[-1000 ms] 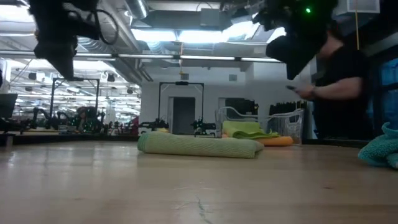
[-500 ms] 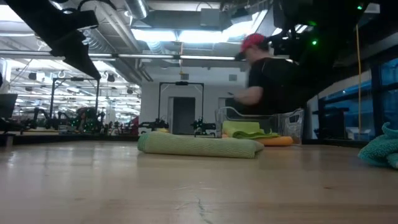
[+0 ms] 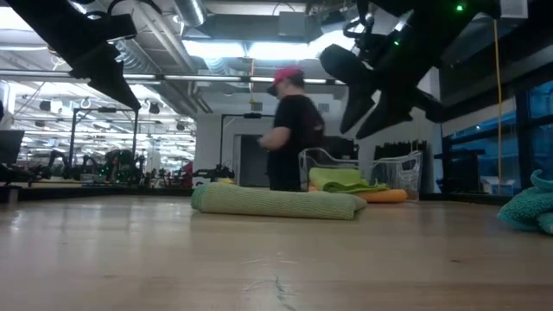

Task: Fold microfiber towels
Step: Fold the green microfiber towel

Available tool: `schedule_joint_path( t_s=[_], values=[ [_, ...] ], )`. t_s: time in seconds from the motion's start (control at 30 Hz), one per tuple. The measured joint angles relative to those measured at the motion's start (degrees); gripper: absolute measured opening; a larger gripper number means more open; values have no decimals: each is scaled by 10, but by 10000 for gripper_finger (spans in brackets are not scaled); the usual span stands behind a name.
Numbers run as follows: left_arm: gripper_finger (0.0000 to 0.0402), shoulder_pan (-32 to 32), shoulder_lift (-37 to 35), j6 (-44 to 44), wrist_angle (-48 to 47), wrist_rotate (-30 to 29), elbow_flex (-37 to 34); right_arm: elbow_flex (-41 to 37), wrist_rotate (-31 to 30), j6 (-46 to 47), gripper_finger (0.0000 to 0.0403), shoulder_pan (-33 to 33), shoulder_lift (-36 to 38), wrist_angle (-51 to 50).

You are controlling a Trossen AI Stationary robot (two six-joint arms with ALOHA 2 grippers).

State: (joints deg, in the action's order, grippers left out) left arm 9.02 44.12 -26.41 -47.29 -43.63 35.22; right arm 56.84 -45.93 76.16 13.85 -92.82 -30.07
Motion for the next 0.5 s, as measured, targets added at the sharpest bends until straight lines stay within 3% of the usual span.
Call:
schedule_joint_path(
  t_s=[0.23,0.5],
  values=[
    [118,0,0,0,0,0,0,0,10,-75,137,3,0,51],
    [118,0,0,0,0,0,0,0,9,-91,137,1,0,65]
  ],
)
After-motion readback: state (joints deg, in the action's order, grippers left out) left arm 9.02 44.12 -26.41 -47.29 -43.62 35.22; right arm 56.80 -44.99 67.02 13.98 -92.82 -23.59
